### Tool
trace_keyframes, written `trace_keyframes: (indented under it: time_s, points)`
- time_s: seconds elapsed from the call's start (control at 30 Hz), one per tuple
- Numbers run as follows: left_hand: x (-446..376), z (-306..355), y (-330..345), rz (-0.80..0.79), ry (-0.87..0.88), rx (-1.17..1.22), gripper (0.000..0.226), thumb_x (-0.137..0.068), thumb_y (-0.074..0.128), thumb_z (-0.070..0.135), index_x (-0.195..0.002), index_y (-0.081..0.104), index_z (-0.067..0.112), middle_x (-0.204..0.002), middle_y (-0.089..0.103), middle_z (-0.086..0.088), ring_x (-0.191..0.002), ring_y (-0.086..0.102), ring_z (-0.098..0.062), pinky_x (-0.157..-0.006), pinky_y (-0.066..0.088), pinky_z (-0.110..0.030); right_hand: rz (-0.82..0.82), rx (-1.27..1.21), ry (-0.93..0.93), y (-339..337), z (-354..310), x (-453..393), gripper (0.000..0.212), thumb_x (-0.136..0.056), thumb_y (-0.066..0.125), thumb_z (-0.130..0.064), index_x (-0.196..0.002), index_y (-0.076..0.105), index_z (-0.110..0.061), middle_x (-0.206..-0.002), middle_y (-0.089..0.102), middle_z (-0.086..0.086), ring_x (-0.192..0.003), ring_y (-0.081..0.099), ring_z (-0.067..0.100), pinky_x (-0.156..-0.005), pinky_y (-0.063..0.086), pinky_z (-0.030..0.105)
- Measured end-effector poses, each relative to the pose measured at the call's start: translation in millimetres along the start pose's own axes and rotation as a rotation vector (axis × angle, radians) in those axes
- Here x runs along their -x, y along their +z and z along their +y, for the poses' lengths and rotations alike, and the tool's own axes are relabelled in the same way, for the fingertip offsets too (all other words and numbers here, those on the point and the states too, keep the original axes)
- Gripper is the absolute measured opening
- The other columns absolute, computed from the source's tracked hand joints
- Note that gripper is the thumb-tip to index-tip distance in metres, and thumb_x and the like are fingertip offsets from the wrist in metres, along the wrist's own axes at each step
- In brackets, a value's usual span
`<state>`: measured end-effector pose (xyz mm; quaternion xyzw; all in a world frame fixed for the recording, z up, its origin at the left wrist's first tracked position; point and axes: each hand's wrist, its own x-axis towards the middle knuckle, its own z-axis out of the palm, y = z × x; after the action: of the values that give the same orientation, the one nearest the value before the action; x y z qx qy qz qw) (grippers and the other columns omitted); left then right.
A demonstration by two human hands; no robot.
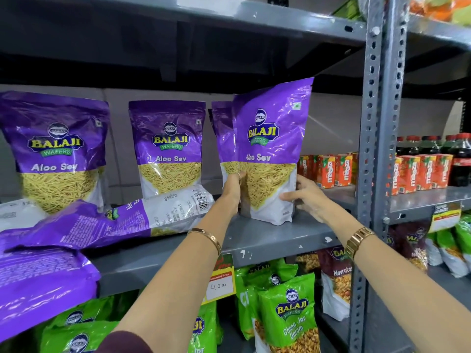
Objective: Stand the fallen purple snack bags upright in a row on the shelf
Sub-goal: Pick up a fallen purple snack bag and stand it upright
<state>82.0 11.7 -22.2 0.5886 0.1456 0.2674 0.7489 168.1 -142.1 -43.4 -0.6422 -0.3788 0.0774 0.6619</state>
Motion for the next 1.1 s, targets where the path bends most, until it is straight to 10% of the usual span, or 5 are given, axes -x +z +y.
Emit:
trace_keyframes:
  time_s: [0.17, 0.37, 0.57, 0.83, 1.1]
  points:
    - [-2, 0, -7, 0.135, 0.054, -0.148, 0.035, -0.082, 0.056, 0.016, -0.114, 0.062, 0.003, -0.131, 0.051, -0.027, -0.120, 0.050, -0.037, -0.101, 0.040, -0.042, 0.023, -0.150, 0.184, 1, 2, -11, 0.041, -0.086, 0.042, 0.009, -0.105, 0.054, -0.025, -0.101, 0.066, -0.003, -0.088, 0.061, 0.014, -0.065, 0.047, 0.028]
    - [0, -9, -8, 0.085, 0.128, -0.283, 0.047, -0.076, 0.059, 0.006, -0.116, 0.033, 0.004, -0.112, 0.054, -0.015, -0.078, 0.056, -0.029, -0.059, 0.046, -0.031, 0.218, 0.015, 0.194, 14, 9, -17, 0.046, -0.095, 0.029, -0.003, -0.133, 0.041, -0.026, -0.119, 0.055, -0.002, -0.092, 0.054, 0.015, -0.077, 0.038, 0.026]
    - [-2, -19, -11, 0.030, 0.105, -0.488, 0.066, -0.071, 0.072, 0.023, -0.129, 0.044, 0.005, -0.132, 0.046, -0.008, -0.110, 0.048, -0.022, -0.084, 0.038, -0.029, 0.236, -0.009, 0.147, 18, 11, -13, 0.042, -0.098, 0.027, -0.009, -0.134, 0.043, -0.024, -0.133, 0.055, 0.002, -0.104, 0.054, 0.015, -0.064, 0.045, 0.022]
    - [7, -26, -10, -0.032, 0.068, -0.577, 0.100, -0.072, 0.073, 0.037, -0.143, 0.006, 0.014, -0.150, 0.030, -0.008, -0.133, 0.033, -0.029, -0.109, 0.033, -0.043, 0.198, -0.042, 0.181, 10, 10, -9, 0.042, -0.099, 0.029, -0.013, -0.138, 0.039, -0.026, -0.136, 0.053, 0.003, -0.118, 0.053, 0.022, -0.089, 0.045, 0.035]
    - [32, -36, -7, -0.075, 0.148, -0.647, 0.081, -0.069, 0.072, 0.046, -0.132, 0.036, 0.009, -0.142, 0.042, -0.007, -0.126, 0.041, -0.025, -0.105, 0.038, -0.041, 0.221, -0.145, 0.218, 1, 11, 7, 0.040, -0.093, 0.036, -0.047, -0.120, 0.054, -0.024, -0.104, 0.064, -0.009, -0.099, 0.056, 0.014, -0.087, 0.044, 0.031]
